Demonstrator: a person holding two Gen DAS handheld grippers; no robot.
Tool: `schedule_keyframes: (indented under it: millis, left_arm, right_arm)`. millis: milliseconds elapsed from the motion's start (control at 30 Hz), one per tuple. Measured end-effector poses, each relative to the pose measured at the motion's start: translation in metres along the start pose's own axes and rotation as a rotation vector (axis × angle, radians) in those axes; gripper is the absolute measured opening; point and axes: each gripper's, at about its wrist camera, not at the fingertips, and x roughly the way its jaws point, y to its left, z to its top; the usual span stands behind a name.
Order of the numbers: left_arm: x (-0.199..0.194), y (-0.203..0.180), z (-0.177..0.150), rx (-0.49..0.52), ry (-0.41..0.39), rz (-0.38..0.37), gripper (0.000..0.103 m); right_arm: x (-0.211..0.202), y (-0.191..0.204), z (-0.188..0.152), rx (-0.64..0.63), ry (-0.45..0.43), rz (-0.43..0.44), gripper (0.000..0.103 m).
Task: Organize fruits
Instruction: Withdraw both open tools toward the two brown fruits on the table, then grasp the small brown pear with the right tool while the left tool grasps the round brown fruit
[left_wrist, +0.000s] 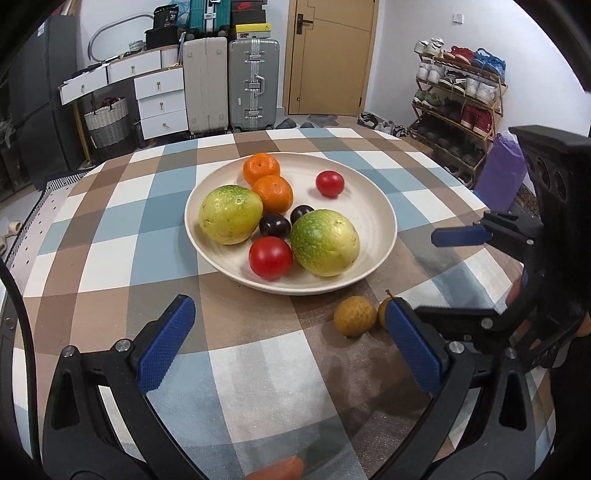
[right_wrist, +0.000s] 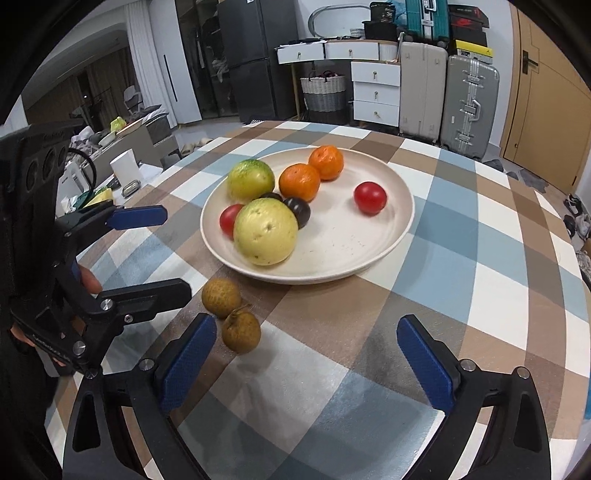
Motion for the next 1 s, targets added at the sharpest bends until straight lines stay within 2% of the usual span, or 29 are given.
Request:
schedule_keyframes:
  millis: [100,233,600,833,1000]
  left_arm:
    - [-0.001,0.006,0.002,-0.022,-0.002,-0.012,0.103]
    - [0.0,0.012,0.003,-0.048,0.003,-0.019,0.103]
    - [0.002,0.012,0.004,-0.05,0.008,-0.026,0.103]
    - [0.003,0.009,0.003,-0.045,0.017,-0.025,0.103]
    - [0.006,0.008,0.002,-0.042,0.025,-0.027,0.103]
  right_arm:
    - [0.005,0.005,-0.002,-0.019,0.02,0.005,0.098]
    - [0.012,0.009,-0.003,-0.039,0.054,0.01,0.084]
    - [0.016,0.023,-0.005,-0.095,0.063,0.023,0.067]
    - [0.014,0.025,-0.006,-0.101,0.057,0.046,0.042]
    - [0.014,0.031,-0.007,-0.132,0.053,0.059,0.029]
